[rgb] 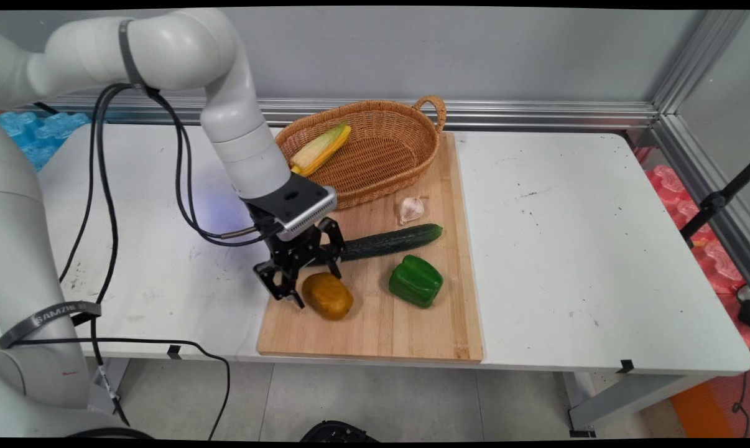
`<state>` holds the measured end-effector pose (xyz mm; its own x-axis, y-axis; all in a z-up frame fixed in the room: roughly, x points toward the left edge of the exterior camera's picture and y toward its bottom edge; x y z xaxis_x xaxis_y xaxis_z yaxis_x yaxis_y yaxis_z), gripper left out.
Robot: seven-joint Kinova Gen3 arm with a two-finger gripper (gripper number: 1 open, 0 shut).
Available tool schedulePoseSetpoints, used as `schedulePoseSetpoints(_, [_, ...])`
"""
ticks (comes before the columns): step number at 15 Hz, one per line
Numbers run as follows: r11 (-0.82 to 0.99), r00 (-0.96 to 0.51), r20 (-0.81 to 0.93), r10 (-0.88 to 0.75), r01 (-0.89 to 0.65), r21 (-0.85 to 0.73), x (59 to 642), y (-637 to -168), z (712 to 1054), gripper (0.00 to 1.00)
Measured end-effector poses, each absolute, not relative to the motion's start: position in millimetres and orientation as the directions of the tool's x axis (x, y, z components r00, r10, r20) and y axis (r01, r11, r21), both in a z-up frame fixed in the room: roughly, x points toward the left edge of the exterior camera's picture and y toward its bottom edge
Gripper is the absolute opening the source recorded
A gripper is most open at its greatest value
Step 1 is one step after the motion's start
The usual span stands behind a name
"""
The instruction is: Pick up the potato from the cutting board, then place the picked object in the vegetable basket
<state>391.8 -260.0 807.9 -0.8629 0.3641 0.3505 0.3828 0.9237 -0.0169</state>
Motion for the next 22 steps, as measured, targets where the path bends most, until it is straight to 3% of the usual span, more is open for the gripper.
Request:
schedulePoseSetpoints(6, [0.909, -0.857, 0.348, 0.381, 0.416, 0.028, 390, -265, 819, 0.0])
schedulePoseSetpoints(10, [0.919, -0.872, 0.34, 0.351, 0.391, 0.055, 397, -262, 849, 0.0])
schedulePoseSetpoints(16, [0.987, -0.93, 0.342, 0.134, 0.157, 0.041, 417, -265, 902, 0.0])
schedulePoseSetpoints(22, [0.995, -0.932, 0.352, -0.089, -0.101, -0.016, 440, -279, 933, 0.0])
